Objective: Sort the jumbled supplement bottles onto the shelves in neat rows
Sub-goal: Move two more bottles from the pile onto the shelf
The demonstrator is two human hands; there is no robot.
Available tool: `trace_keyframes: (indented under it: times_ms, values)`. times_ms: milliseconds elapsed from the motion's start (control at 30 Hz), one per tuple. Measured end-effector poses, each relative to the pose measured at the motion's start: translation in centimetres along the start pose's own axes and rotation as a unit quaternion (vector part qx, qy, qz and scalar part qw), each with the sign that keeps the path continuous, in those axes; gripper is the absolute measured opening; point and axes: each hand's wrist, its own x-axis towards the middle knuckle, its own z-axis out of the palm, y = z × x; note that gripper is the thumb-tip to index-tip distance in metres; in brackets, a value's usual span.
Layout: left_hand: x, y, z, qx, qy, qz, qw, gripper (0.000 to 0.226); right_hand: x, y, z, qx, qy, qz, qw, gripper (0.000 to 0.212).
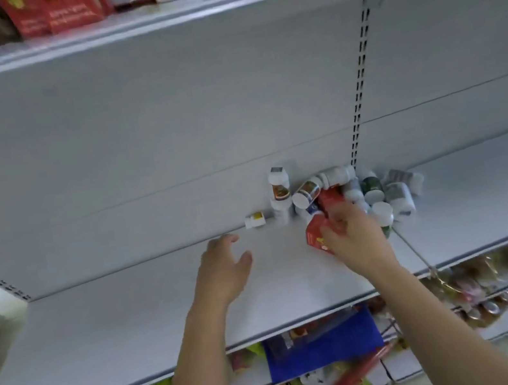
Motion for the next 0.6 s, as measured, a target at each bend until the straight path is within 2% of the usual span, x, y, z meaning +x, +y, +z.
trace_keyframes:
  times_ms: [167,267,400,500,600]
  values:
    - [8.3,-1.3,3.8,-0.009,-0.022,-0.051,0.998,0.048,9.1,-0.2,4.4,0.002,0.01,-0.036,0.999,0.03]
    - [12.4,-1.6,6.7,-0.006,-0.033,-0.102,0.994,0.056,13.0,-0.1,7.3,0.0,-0.002,-0.049,0.999,0.043]
    - [16.3,-1.7,9.7,-0.058,-0.022,-0.193,0.979,0.071,15.9,0.0,9.8,-0.011,-0.004,-0.042,0.999,0.059]
    - [17.6,-1.2,11.0,-0.073,-0.007,-0.224,0.972,0.061,16.7,0.7,10.1,-0.036,0.009,-0.069,0.997,0.05]
    - [18.1,-1.0,11.8,-0.056,0.006,-0.219,0.974,0.052,16.4,1.1,9.2,-0.012,0.011,-0.09,0.996,0.043]
